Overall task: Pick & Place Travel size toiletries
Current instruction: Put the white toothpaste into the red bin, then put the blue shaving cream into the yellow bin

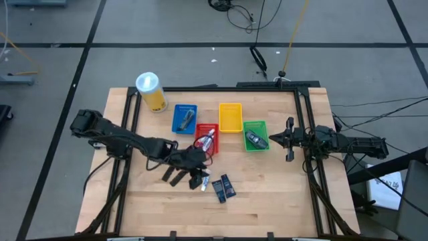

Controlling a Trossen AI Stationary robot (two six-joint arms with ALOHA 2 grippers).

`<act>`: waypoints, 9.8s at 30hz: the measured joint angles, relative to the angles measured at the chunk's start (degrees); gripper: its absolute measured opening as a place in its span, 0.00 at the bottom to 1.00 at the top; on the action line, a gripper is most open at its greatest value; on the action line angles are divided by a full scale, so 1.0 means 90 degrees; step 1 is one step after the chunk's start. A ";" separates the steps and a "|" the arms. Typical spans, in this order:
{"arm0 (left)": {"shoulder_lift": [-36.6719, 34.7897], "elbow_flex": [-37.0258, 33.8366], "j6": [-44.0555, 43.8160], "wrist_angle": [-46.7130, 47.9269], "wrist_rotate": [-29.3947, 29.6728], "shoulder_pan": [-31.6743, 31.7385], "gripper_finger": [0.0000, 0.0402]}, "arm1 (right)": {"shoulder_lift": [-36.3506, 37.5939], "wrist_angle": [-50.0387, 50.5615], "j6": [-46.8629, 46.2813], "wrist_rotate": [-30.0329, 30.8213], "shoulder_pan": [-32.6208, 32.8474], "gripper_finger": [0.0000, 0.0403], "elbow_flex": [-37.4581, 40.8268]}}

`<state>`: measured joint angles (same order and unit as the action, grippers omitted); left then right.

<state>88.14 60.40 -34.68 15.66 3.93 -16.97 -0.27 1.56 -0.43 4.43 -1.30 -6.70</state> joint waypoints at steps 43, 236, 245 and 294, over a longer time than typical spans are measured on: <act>0.2935 0.1668 -0.3514 0.1963 0.0821 -0.0561 0.57 | -0.0002 0.0000 0.0000 0.0002 -0.0001 0.01 -0.0003; -0.2814 -0.4346 -0.0031 -0.5977 0.2901 0.0904 0.05 | -0.0058 -0.0002 0.0000 0.0001 0.0000 0.01 0.0000; -0.1593 -0.2668 -0.0310 -0.4129 0.2902 0.1225 0.05 | -0.0061 0.0000 0.0000 0.0000 0.0000 0.01 0.0000; 0.0511 -0.1421 0.0033 -0.2628 0.1714 0.1891 0.42 | -0.0058 0.0000 0.0002 0.0002 0.0000 0.01 0.0000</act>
<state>92.73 47.62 -34.38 -7.99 19.35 0.05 -0.80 1.56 -0.41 4.44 -1.30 -6.70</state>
